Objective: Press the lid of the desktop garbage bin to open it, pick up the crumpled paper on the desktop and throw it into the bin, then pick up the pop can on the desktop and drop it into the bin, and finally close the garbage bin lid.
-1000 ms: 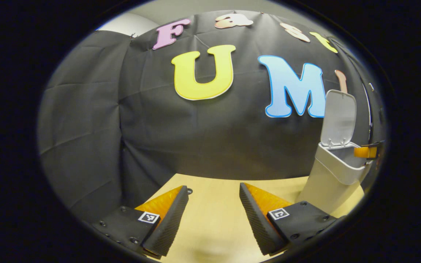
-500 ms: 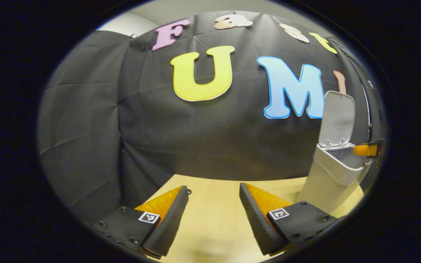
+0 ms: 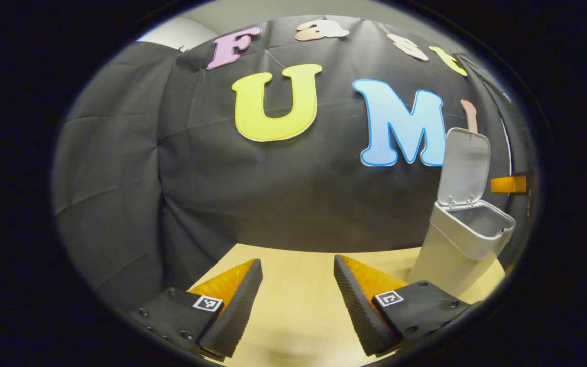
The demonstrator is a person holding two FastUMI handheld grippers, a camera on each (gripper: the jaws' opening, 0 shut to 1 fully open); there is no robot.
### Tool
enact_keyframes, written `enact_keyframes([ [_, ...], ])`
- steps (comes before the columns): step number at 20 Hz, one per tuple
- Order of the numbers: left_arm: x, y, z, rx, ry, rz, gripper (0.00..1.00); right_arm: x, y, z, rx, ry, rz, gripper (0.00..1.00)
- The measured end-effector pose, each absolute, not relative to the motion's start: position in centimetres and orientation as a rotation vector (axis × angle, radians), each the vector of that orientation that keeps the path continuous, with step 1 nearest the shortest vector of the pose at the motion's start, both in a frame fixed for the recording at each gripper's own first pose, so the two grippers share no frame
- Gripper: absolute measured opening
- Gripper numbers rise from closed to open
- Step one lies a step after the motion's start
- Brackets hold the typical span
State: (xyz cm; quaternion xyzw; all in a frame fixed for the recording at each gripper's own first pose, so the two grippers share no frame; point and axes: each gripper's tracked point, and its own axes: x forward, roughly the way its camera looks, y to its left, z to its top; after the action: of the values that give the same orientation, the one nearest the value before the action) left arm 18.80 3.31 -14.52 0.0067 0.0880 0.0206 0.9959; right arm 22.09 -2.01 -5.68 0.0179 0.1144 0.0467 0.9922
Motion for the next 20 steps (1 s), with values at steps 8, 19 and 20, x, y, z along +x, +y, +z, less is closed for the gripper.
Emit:
enact_keyframes([
  [8, 19.4, 2.6, -14.7, 0.007, 0.180, 0.012, 0.93, 23.8, -2.3, -0.1, -0.026, 0.153, 0.086, 0.85],
  [19, 19.5, 3.7, -15.2, -0.013, 0.193, 0.024, 0.87, 26.0, -1.1, 6.1, -0.042, 0.063, 0.093, 0.85],
  [20, 19.5, 3.9, -15.2, -0.012, 0.193, 0.027, 0.87, 26.4, -1.1, 6.5, -0.042, 0.057, 0.091, 0.85],
])
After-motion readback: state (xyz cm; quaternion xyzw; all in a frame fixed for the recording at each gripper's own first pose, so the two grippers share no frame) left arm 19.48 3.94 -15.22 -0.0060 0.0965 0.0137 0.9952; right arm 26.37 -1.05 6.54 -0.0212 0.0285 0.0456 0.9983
